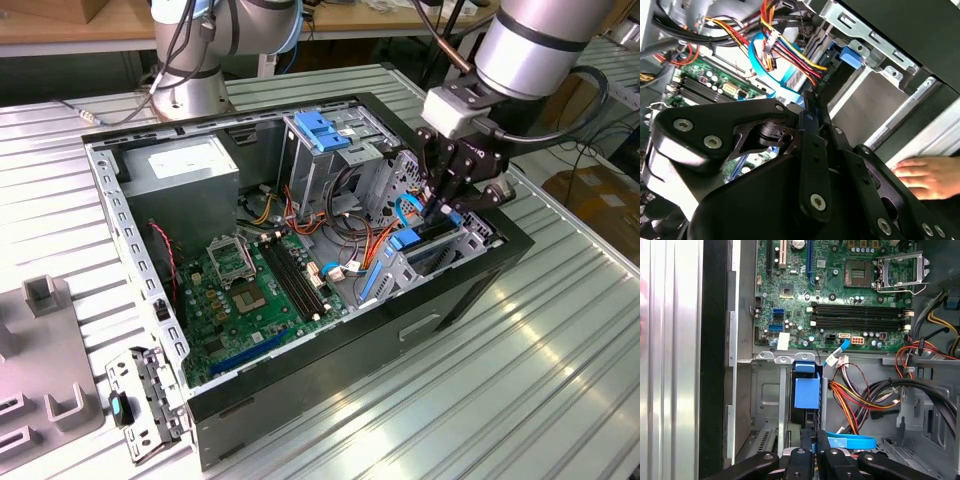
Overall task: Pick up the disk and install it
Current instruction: 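Insert the second disk wire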
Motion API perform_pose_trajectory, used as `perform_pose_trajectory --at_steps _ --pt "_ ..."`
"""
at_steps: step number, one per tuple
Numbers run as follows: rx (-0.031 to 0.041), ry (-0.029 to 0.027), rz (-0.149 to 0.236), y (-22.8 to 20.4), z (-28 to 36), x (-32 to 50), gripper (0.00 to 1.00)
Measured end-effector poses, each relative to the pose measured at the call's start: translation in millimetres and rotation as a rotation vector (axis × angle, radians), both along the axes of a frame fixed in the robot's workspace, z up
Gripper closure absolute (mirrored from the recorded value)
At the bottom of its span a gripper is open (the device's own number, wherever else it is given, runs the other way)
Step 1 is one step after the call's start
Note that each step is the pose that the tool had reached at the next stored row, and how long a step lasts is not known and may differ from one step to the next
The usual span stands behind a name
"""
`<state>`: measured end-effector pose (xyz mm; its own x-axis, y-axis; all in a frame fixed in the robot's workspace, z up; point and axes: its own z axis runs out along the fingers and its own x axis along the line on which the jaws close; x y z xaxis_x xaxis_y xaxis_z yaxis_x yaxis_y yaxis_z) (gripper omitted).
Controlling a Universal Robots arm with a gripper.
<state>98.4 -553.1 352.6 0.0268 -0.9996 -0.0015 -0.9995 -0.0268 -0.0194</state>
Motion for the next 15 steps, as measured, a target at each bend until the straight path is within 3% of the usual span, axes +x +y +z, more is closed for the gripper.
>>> perform_pose_trajectory --at_steps 2,14,15 --pt "0.0155 0.0 -0.003 -2.4 -1.1 0.1 0.84" --pt "0.0208 -0.0003 -0.015 -5.8 -6.5 0.9 0.84" --pt "0.0238 -0.0003 -0.018 -6.0 -2.6 1.6 0.84"
